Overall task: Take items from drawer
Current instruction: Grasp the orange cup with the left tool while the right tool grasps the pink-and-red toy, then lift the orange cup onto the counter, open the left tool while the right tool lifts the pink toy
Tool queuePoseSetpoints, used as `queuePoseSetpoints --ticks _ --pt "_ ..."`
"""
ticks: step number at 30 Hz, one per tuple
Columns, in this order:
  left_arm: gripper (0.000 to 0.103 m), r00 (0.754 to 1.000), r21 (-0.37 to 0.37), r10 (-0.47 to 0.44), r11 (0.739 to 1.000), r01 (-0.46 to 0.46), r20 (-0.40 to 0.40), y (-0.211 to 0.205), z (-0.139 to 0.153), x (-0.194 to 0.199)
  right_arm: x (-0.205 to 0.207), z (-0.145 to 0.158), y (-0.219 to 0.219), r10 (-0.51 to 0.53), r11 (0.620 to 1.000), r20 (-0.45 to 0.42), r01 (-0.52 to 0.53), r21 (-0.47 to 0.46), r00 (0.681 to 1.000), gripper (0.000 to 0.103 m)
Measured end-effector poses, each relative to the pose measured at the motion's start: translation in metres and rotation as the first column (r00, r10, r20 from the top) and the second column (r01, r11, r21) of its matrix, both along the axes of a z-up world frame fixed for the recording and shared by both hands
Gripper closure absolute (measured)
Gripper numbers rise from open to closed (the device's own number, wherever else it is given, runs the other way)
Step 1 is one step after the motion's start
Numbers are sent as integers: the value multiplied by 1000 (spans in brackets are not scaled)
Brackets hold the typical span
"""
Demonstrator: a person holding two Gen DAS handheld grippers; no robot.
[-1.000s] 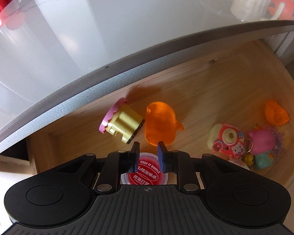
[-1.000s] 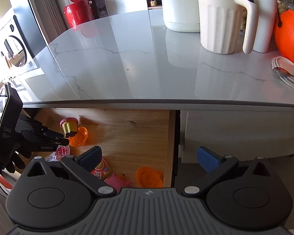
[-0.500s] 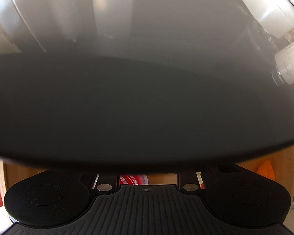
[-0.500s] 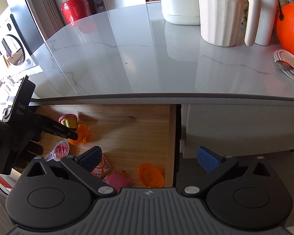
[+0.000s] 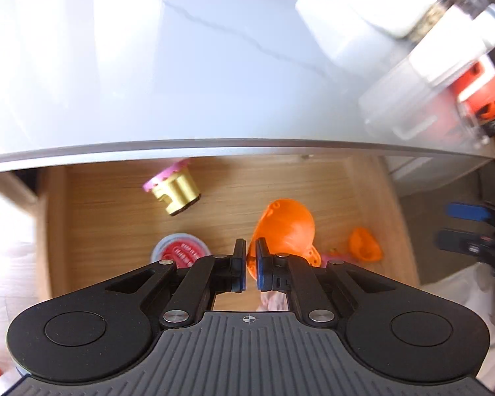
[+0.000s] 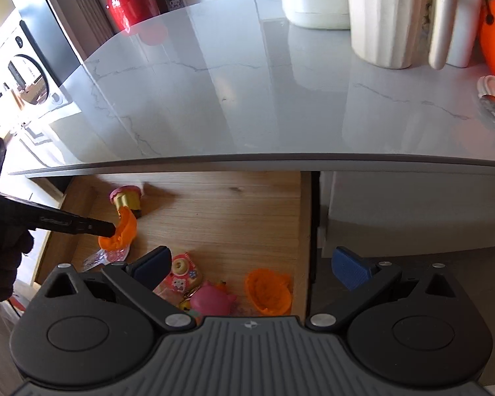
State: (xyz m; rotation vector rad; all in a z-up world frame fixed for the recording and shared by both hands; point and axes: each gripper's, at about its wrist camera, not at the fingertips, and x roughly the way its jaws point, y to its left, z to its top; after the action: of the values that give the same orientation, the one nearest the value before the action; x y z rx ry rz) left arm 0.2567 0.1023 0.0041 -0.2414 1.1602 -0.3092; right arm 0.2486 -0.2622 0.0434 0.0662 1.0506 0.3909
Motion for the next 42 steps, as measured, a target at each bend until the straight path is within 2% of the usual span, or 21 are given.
queuePoseSetpoints --ticks 3,5,6,8,9,11,15,18,20,21,22,24,27,30,33,37,40,42 --pt "95 995 -1 41 999 -41 86 32 10 -24 11 0 34 129 991 -79 -131 -13 988 0" --pt "95 987 -65 115 992 -108 114 46 7 -43 14 -3 65 236 969 -114 -242 -44 965 0" --pt "95 983 -105 157 984 -146 98 56 -6 -41 16 -7 81 281 955 -136 -291 -60 950 0" --pt "95 975 -137 219 968 -212 38 70 -10 -46 20 -24 116 362 916 -202 -388 -102 910 9" --pt "95 973 -149 228 964 -220 35 79 -8 -50 23 -35 131 377 901 -243 -415 -128 893 18" --pt "95 973 -171 226 961 -216 42 89 -4 -56 28 -56 152 381 880 -314 -445 -167 870 24" --pt "95 980 -165 191 970 -179 62 87 -7 -64 36 -90 172 347 865 -335 -437 -246 876 32" --pt "95 986 -158 146 979 -132 84 76 -8 -73 49 -112 178 319 863 -414 -442 -245 853 36" --pt "95 988 -146 114 984 -98 108 66 -8 -72 50 -115 178 312 854 -429 -448 -263 847 43" --pt "95 988 -138 98 987 -81 123 63 -5 -72 49 -116 180 322 843 -430 -462 -275 843 53" --pt "95 987 -130 81 989 -63 138 59 -3 -72 47 -115 180 328 832 -425 -471 -293 844 58" --pt "95 985 -114 49 993 -30 168 51 1 -73 36 -106 178 350 818 -393 -482 -314 850 58" --pt "95 970 -63 0 998 16 244 37 15 -79 12 -74 166 401 830 -319 -488 -271 859 59" --pt "95 926 -5 -30 999 34 377 21 44 -85 -14 -30 144 416 864 -203 -455 -217 887 60" --pt "95 887 -17 1 1000 8 462 11 78 -75 -28 13 118 387 906 -82 -396 -148 918 60" --pt "94 828 -26 74 997 -72 555 -7 114 -32 -43 60 86 318 947 65 -313 -76 946 60" --pt "94 831 -34 115 993 -115 544 -19 103 13 -44 79 67 262 965 130 -260 -28 956 60" --pt "92 851 -32 144 988 -148 505 -26 79 37 -47 84 62 226 974 151 -228 -6 962 60"
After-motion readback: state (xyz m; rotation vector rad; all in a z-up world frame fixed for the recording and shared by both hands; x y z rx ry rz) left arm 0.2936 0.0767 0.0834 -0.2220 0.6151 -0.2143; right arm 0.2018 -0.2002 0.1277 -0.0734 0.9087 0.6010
